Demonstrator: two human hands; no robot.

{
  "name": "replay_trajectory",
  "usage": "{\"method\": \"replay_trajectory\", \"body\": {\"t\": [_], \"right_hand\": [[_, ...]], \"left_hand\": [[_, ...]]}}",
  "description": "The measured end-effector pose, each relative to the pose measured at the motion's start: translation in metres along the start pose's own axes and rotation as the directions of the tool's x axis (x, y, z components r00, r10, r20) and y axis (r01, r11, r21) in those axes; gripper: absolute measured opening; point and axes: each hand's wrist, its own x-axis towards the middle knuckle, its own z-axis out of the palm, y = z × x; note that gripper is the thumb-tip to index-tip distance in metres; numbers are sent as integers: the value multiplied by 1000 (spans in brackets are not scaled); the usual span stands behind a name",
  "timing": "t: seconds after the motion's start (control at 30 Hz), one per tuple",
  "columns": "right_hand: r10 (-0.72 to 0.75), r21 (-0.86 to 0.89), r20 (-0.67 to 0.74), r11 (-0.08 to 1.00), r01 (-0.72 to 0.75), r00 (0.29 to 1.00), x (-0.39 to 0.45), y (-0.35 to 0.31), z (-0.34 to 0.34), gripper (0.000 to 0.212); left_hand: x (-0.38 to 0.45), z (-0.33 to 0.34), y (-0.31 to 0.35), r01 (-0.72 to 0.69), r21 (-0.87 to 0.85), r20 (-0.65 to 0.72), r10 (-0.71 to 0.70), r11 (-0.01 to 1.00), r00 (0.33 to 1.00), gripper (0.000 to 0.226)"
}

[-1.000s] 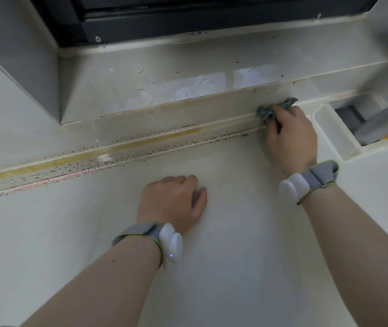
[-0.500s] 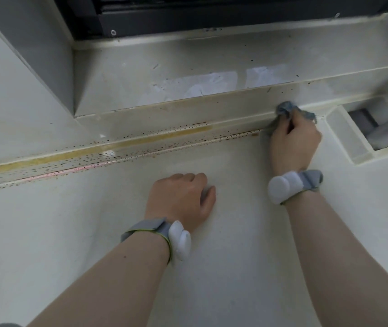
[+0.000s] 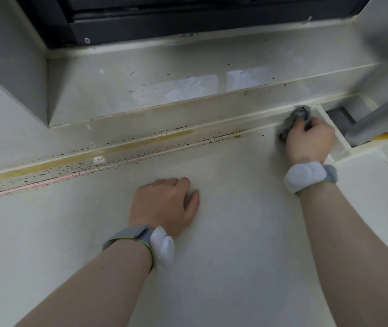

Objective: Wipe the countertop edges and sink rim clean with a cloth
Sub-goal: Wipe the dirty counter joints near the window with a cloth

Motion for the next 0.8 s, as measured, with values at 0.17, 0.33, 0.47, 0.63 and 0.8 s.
{"method": "replay_trajectory", "body": {"t": [0.17, 0.33, 0.47, 0.63, 0.8], "right_hand": [[213, -145, 124, 970, -194, 969, 5, -30, 9, 31], [4, -212, 257, 976, 52, 966, -68, -59, 19, 31], [-341, -68, 434, 910, 408, 834, -129, -74, 27, 32], [-545, 258, 634, 818, 515, 549, -143, -83, 30, 30], [-543, 55, 552, 781, 622, 632, -137, -84, 32, 27]], "left_hand": [[-1, 3, -1, 14, -16, 6, -14, 1000, 1000, 35], [-1, 3, -1, 9, -20, 4, -9, 1000, 1000, 35], [-1, 2, -1, 3, 2, 6, -3, 1000, 1000, 34], [1, 1, -1, -13, -40, 13, 13, 999, 1000, 24], [0, 0, -1, -3, -5, 7, 3, 1000, 1000, 30]]}}
